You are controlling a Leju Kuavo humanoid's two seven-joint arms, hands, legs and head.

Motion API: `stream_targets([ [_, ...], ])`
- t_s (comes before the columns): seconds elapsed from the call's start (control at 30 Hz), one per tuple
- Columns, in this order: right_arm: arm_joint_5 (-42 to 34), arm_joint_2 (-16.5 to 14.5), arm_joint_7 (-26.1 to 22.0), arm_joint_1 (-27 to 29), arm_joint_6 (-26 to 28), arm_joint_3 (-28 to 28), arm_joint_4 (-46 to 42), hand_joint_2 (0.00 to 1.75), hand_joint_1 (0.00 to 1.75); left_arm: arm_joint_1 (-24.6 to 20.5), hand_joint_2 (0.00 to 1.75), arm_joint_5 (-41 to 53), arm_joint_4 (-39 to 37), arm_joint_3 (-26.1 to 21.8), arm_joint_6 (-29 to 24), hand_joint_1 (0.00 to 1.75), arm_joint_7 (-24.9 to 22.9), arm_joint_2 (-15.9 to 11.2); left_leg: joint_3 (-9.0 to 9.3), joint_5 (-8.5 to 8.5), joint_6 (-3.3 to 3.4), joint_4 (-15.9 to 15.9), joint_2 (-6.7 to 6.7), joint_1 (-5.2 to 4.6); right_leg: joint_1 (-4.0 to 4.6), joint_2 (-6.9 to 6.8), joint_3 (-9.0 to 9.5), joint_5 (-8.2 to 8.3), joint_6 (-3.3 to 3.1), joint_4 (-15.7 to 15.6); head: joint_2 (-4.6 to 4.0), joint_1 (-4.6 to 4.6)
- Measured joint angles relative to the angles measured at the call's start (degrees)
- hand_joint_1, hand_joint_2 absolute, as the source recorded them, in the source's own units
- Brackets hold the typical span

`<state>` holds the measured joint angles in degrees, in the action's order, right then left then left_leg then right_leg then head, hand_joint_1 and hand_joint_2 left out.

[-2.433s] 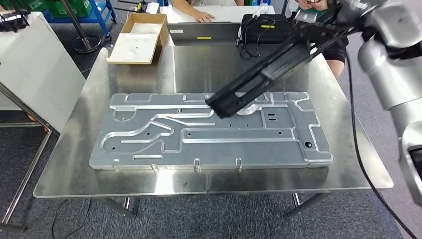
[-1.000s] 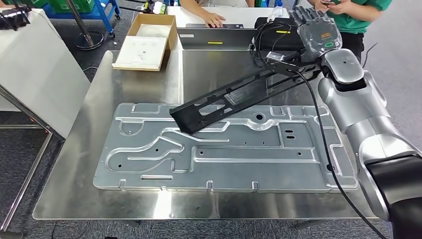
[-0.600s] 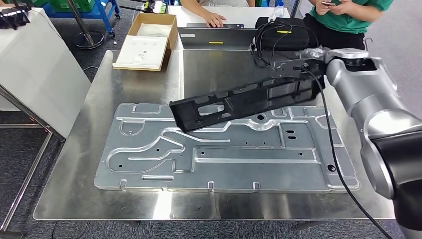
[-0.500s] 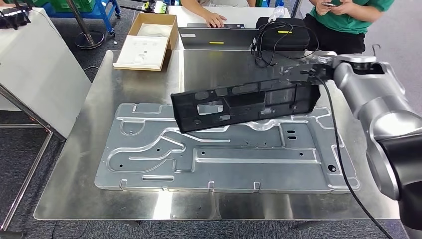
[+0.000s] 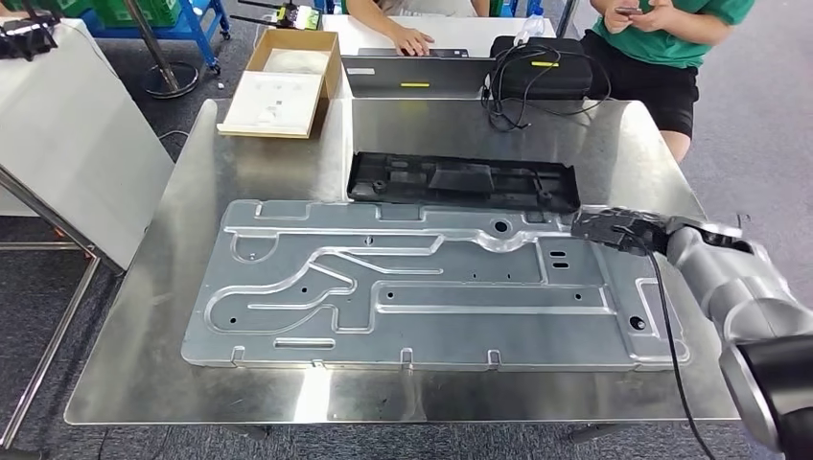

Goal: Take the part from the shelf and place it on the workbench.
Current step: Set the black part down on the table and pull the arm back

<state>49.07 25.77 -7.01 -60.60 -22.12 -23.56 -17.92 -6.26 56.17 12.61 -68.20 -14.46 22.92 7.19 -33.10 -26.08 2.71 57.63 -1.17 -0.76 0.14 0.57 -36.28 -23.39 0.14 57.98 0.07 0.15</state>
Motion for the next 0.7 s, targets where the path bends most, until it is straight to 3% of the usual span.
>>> stream_targets([
  [0.2, 1.2, 0.3, 1.9, 1.3, 6.2, 1.2, -0.3, 0.0, 0.0, 0.0, 0.0, -0.3, 0.0, -0.7, -0.7, 0.0, -0.6, -0.2, 0.05, 0.0, 0.01, 0.0, 0.12, 0.0, -0.02, 0.11, 0.04, 0.0, 0.0, 0.0, 0.01, 0.01],
  [0.33, 1.3, -0.4, 3.0, 0.3, 14.2, 1.2, -2.2, 0.0, 0.0, 0.0, 0.0, -0.6, 0.0, -0.9, -2.2, 0.0, -0.8, -0.3, 0.06, 0.02, 0.01, 0.0, 0.13, 0.0, -0.14, 0.15, 0.03, 0.01, 0.0, 0.1, 0.01, 0.0],
  [0.47, 4.3, -1.6, 4.7, -2.1, 20.1, 1.2, -5.2, 0.0, 0.0, -0.2, 0.0, -1.0, 0.0, -1.1, -2.4, 0.0, -1.0, -0.4, 0.86, 0.82, 0.98, -1.3, 0.31, 0.16, -0.32, 0.09, 0.29, -0.07, 0.69, -0.2, 0.01, 0.0],
  [0.53, 6.6, -2.5, 5.7, -3.7, 22.6, 1.1, -7.5, 0.0, 0.0, -0.3, 0.0, -1.1, 0.0, -1.1, -2.4, 0.0, -1.2, -0.4, 1.61, 1.58, 1.36, -2.6, 0.63, 0.51, -0.34, -0.11, -1.26, -2.46, 0.93, 3.5, 0.0, 0.0],
  [0.6, 9.0, -3.4, 7.2, -4.9, 24.7, 0.8, -10.1, 0.0, 0.0, -0.4, 0.0, -1.1, 0.0, -1.2, -2.4, 0.0, -1.4, -0.3, 1.7, 1.59, 1.36, -2.7, 0.82, 0.58, -0.74, -0.18, -4.8, -6.09, 1.32, 11.2, 0.0, 0.01],
  [0.63, 10.2, -3.8, 8.0, -5.0, 25.8, 0.6, -11.6, 0.0, 0.0, -0.4, 0.0, -1.1, 0.0, -1.2, -2.4, 0.0, -1.6, -0.3, 1.7, 1.47, 1.24, -2.5, 0.84, 0.69, -1.02, -0.21, -6.37, -7.13, 1.59, 14.5, 0.0, 0.01],
  [0.67, 11.5, -4.2, 8.7, -5.0, 26.9, 0.4, -13.1, 0.0, 0.0, -0.4, 0.0, -1.1, 0.0, -1.2, -2.4, 0.0, -1.7, -0.2, 1.7, 1.29, 1.0, -2.3, 0.84, 0.85, -1.34, -0.24, -7.11, -7.09, 1.88, 15.9, 0.0, 0.02],
  [0.7, 12.7, -4.6, 9.4, -5.0, 28.0, 0.2, -14.7, 0.0, 0.0, -0.4, 0.0, -1.1, 0.0, -1.2, -2.4, 0.0, -1.8, -0.2, 1.7, 1.02, 0.65, -2.0, 0.81, 1.07, -1.69, -0.29, -6.65, -5.88, 2.19, 15.0, 0.01, 0.02],
])
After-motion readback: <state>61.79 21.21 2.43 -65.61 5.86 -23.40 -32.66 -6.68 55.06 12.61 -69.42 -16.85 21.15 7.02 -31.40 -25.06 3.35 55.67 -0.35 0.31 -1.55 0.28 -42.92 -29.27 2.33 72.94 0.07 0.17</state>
